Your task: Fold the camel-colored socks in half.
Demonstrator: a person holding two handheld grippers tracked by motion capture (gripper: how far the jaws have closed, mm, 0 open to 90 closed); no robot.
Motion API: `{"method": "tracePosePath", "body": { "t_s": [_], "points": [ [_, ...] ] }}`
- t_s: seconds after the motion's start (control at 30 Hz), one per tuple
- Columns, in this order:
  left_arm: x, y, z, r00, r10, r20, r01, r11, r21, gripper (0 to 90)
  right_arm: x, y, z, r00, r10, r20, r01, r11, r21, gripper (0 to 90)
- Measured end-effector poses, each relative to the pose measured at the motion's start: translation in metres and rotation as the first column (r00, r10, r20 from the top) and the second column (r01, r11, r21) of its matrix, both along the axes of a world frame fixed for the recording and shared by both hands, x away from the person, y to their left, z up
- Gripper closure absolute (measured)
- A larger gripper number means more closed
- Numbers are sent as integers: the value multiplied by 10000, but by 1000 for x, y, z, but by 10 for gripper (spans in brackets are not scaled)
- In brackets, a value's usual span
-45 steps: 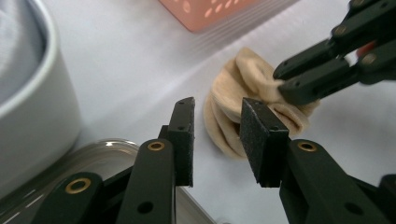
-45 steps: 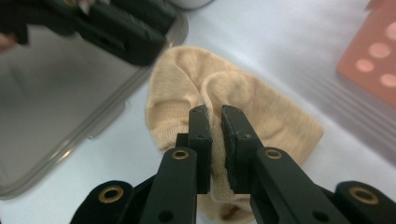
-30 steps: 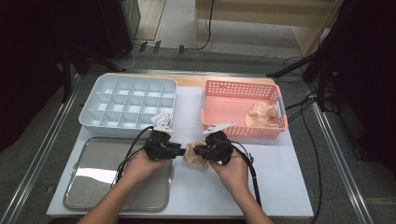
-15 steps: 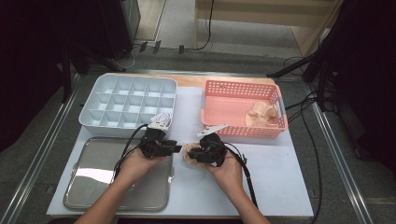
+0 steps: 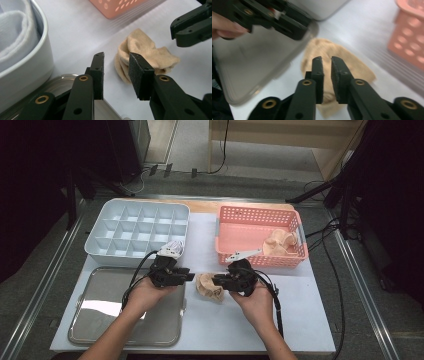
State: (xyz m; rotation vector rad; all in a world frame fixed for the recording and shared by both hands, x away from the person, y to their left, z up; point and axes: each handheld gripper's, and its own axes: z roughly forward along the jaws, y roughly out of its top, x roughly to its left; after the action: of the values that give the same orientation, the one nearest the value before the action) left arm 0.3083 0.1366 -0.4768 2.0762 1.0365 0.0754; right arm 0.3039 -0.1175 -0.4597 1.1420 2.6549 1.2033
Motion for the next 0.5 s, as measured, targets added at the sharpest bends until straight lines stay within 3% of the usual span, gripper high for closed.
{"method": "tracePosePath", "body": {
  "t_s": [0.27, 0.4, 0.5],
  "points": [
    [3, -5, -1, 9999, -116, -46, 116, 9999, 72, 673, -2, -17, -18, 9969, -460, -631, 421, 9972, -613, 900],
    [6, -9, -7, 9995, -197, -233, 203, 9995, 259, 675, -2, -15, -26, 9946, -452, -936, 375, 9958, -830, 900],
    [7, -10, -9, 9993, -204, -298, 213, 9992, 327, 677, -4, -10, -27, 9955, -340, -884, 264, 9959, -861, 900]
  ]
}}
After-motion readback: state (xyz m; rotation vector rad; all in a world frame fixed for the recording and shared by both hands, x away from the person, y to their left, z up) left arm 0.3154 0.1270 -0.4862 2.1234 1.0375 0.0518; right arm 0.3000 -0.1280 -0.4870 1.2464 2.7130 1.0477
